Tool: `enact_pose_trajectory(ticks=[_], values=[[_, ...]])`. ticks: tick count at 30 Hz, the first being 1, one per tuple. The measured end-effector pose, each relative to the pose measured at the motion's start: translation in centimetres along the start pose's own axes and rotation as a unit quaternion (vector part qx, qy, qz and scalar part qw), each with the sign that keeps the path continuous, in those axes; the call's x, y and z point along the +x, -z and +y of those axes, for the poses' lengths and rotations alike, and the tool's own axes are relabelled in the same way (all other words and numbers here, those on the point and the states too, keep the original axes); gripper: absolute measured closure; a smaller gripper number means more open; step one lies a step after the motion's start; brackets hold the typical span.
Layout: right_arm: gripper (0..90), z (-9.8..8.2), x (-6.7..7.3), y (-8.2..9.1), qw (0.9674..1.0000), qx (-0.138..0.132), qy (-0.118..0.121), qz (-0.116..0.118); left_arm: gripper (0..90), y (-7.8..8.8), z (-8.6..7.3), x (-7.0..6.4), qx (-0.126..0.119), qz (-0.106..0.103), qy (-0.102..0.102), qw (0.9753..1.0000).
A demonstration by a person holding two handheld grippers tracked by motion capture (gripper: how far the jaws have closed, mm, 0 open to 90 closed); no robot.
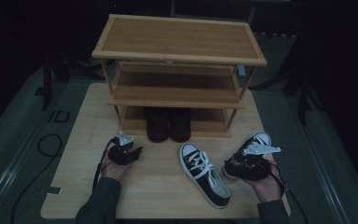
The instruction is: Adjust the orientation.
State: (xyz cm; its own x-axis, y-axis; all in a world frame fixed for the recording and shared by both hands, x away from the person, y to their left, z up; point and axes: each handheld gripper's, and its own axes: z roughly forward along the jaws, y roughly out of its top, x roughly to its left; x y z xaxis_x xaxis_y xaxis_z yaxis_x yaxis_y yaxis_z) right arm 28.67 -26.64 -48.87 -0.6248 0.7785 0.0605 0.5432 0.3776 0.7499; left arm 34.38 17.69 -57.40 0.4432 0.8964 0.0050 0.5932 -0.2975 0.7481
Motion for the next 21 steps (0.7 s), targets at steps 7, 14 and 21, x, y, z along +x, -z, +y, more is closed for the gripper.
enact_pose_trajectory(ticks=[7, 14, 21], values=[[49.7, 0.3, -0.2, -1.1, 0.9999, 0.014, 0.002, -0.008, 54.2, 0.0, 0.0, 0.0, 0.0, 0.0, 0.0, 1.0], [49.9, 0.4, -0.4, -2.1, 0.9995, 0.026, -0.002, -0.016, 54.1, 0.0, 0.0, 0.0, 0.0, 0.0, 0.0, 1.0], [52.3, 0.5, -0.6, -2.6, 0.9987, 0.039, 0.0, -0.033, 54.1, 0.0, 0.0, 0.0, 0.0, 0.0, 0.0, 1.0]])
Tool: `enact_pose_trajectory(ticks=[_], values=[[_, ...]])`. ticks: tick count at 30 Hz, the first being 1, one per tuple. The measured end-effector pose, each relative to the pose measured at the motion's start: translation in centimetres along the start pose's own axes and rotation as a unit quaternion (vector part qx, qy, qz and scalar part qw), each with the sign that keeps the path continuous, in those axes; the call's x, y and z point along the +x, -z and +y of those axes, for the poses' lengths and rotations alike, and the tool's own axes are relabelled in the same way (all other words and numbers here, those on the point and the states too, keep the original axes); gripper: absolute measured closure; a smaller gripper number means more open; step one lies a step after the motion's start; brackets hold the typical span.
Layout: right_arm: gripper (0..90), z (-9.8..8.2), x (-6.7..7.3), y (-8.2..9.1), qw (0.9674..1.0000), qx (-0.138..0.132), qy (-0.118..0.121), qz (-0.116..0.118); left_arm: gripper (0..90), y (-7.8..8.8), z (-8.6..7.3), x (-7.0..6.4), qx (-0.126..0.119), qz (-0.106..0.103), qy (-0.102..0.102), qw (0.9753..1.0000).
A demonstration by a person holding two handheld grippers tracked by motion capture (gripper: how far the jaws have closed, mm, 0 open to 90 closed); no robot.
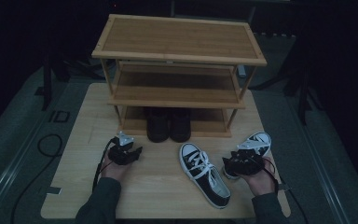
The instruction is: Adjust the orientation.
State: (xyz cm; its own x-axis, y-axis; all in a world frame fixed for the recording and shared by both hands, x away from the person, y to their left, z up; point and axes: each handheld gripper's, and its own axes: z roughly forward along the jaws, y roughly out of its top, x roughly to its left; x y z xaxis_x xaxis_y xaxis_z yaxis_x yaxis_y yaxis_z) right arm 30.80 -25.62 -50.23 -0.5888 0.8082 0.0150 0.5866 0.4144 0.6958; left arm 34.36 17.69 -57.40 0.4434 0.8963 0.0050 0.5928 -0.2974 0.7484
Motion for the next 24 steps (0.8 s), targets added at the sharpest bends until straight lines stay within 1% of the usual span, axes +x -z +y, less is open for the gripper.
enact_pose_trajectory(ticks=[2, 4, 6, 7, 8, 11, 12, 14, 16, 24], values=[[52.7, 0.0, 0.0, -0.2, 1.0, 0.003, -0.001, -0.002, 54.1, 0.0, 0.0, 0.0, 0.0, 0.0, 0.0, 1.0], [53.5, -0.1, 0.2, -0.4, 0.9999, 0.006, 0.004, -0.011, 54.1, 0.0, 0.0, 0.0, 0.0, 0.0, 0.0, 1.0], [56.6, 0.0, 0.4, -0.6, 0.9996, 0.012, 0.012, -0.023, 54.1, 0.0, 0.0, 0.0, -0.001, 0.0, 0.001, 1.0], [60.6, 0.0, 0.5, -0.6, 0.9992, 0.017, 0.015, -0.032, 54.1, 0.0, 0.0, 0.0, -0.001, 0.0, 0.001, 1.0], [60.9, 0.0, 0.5, -0.6, 0.9989, 0.02, 0.018, -0.038, 54.1, 0.0, 0.0, 0.0, 0.0, 0.0, 0.001, 1.0], [62.7, 0.0, 0.6, -0.4, 0.9986, 0.027, 0.02, -0.04, 54.1, 0.1, -0.1, -0.1, -0.001, 0.0, 0.0, 1.0], [64.8, 0.0, 0.8, -0.2, 0.9975, 0.037, 0.036, -0.047, 54.1, 0.1, -0.1, -0.1, -0.001, 0.0, 0.001, 1.0], [65.9, -0.1, 1.0, 0.1, 0.9965, 0.045, 0.046, -0.053, 54.1, 0.1, -0.1, -0.1, -0.001, 0.0, 0.001, 1.0], [66.5, -0.5, 1.1, 0.4, 0.9965, 0.046, 0.046, -0.053, 54.1, 0.2, -0.2, -0.1, 0.0, 0.0, 0.0, 1.0], [70.4, -2.4, 0.4, 2.5, 0.9983, 0.04, 0.027, -0.032, 54.1, 0.2, -0.2, -0.1, 0.0, 0.001, 0.001, 1.0]])
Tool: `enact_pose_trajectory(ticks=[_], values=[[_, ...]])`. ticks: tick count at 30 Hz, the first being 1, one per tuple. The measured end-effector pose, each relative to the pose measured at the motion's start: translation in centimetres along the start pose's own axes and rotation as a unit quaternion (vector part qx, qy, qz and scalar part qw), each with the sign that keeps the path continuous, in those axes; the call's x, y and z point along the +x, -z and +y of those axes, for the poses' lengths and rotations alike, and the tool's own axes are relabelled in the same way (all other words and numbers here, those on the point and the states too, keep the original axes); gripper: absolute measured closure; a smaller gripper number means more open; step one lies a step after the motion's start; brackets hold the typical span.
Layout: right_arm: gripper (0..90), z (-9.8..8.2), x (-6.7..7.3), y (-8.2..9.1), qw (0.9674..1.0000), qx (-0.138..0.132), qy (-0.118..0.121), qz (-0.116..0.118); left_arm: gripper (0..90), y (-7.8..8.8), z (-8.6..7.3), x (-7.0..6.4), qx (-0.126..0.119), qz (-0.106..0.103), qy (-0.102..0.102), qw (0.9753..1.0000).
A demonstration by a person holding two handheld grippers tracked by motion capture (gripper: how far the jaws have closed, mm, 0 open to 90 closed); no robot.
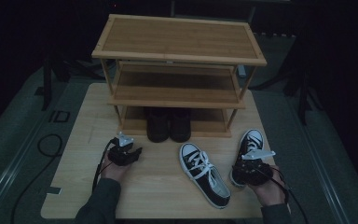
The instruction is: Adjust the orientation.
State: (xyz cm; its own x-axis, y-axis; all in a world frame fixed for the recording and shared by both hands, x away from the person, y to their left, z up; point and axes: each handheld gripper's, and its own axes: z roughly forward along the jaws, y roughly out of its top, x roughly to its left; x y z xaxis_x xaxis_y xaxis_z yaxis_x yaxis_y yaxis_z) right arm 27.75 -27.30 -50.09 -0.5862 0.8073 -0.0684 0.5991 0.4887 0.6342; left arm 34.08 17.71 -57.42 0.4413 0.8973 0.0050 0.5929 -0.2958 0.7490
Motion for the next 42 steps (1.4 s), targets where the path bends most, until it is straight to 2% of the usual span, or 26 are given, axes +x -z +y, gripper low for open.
enact_pose_trajectory(ticks=[5, 7, 10, 15, 19, 24, 25, 28, 33, 36, 39, 40, 42], values=[[68.0, -1.1, -0.7, 1.4, 0.9998, 0.017, -0.007, -0.001, 54.1, 0.0, 0.0, 0.0, 0.0, 0.0, 0.0, 1.0], [67.1, -1.6, -1.0, 1.7, 0.9998, 0.015, -0.013, 0.002, 54.1, 0.0, 0.0, 0.0, 0.0, 0.0, 0.0, 1.0], [66.1, -1.9, -1.5, 2.2, 0.9995, -0.003, -0.029, 0.011, 54.1, 0.0, 0.0, 0.0, 0.0, 0.0, 0.0, 1.0], [65.8, -1.7, -2.2, 3.2, 0.9979, -0.031, -0.056, -0.013, 54.1, 0.0, 0.0, 0.0, 0.0, 0.0, 0.0, 1.0], [68.2, -1.4, -2.9, 3.0, 0.9961, -0.033, -0.075, -0.031, 54.2, 0.0, 0.0, 0.0, 0.0, 0.0, 0.0, 1.0], [71.4, -1.0, -2.6, 2.3, 0.9965, -0.035, -0.073, -0.021, 54.2, 0.0, 0.0, 0.0, 0.0, 0.0, 0.0, 1.0], [72.2, -0.7, -2.6, 1.6, 0.9965, -0.026, -0.074, -0.029, 54.2, 0.0, 0.0, 0.0, 0.0, 0.0, 0.0, 1.0], [72.6, -0.7, -2.8, 1.1, 0.995, -0.013, -0.078, -0.06, 54.1, 0.0, 0.0, 0.0, 0.0, 0.0, 0.0, 1.0], [70.6, -1.1, -3.2, 1.3, 0.9925, -0.012, -0.093, -0.077, 54.1, 0.0, 0.0, 0.0, 0.0, 0.0, 0.0, 1.0], [68.3, -1.0, -3.2, 1.5, 0.991, -0.009, -0.094, -0.095, 54.1, 0.0, 0.0, 0.0, 0.0, 0.0, 0.0, 1.0], [67.0, -0.9, -3.2, 1.4, 0.9907, -0.003, -0.096, -0.097, 54.2, 0.0, 0.0, 0.0, 0.0, 0.0, 0.0, 1.0], [63.9, -0.8, -3.2, 1.5, 0.9891, -0.002, -0.096, -0.111, 54.1, 0.0, 0.0, 0.0, 0.0, 0.0, 0.0, 1.0], [62.0, -0.8, -3.2, 1.4, 0.9874, 0.006, -0.097, -0.125, 54.1, 0.0, 0.0, 0.0, -0.003, 0.0, -0.001, 1.0]])
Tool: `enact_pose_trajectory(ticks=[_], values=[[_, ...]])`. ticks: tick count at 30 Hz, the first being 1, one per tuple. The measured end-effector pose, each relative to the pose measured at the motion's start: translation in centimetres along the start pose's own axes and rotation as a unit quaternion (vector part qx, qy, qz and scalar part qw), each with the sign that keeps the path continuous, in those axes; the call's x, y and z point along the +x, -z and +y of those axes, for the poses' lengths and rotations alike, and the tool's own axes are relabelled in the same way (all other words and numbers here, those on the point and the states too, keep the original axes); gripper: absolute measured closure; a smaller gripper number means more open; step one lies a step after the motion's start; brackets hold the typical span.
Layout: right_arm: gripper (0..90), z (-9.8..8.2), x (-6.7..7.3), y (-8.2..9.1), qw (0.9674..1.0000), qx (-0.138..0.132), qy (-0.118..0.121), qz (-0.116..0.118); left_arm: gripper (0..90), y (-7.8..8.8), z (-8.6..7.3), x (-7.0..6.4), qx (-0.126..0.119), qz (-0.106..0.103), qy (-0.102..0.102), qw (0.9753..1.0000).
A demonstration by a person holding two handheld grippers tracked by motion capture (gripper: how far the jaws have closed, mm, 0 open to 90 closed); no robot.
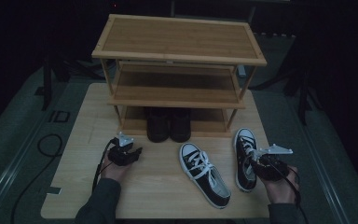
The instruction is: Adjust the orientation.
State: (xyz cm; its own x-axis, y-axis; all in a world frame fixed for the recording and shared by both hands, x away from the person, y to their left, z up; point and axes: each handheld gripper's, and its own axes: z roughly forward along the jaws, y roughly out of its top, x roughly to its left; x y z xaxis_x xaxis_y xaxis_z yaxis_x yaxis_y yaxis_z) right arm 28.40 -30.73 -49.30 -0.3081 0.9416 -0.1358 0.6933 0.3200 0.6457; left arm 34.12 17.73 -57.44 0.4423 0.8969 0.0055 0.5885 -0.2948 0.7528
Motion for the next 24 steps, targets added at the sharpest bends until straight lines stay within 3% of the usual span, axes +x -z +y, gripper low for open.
enact_pose_trajectory(ticks=[11, 18, 24], values=[[60.7, 0.4, -0.6, -3.1, 0.9989, 0.033, -0.025, 0.022, 54.1, 0.0, 0.0, 0.0, 0.0, 0.0, 0.0, 1.0], [83.0, 0.8, -0.9, -3.7, 0.9991, 0.031, -0.027, 0.012, 54.2, 0.0, 0.0, 0.0, 0.0, 0.0, 0.0, 1.0], [85.3, 0.4, -1.2, -3.0, 0.9993, 0.012, -0.035, 0.009, 54.1, 0.0, 0.0, 0.0, 0.0, 0.0, 0.0, 1.0]])
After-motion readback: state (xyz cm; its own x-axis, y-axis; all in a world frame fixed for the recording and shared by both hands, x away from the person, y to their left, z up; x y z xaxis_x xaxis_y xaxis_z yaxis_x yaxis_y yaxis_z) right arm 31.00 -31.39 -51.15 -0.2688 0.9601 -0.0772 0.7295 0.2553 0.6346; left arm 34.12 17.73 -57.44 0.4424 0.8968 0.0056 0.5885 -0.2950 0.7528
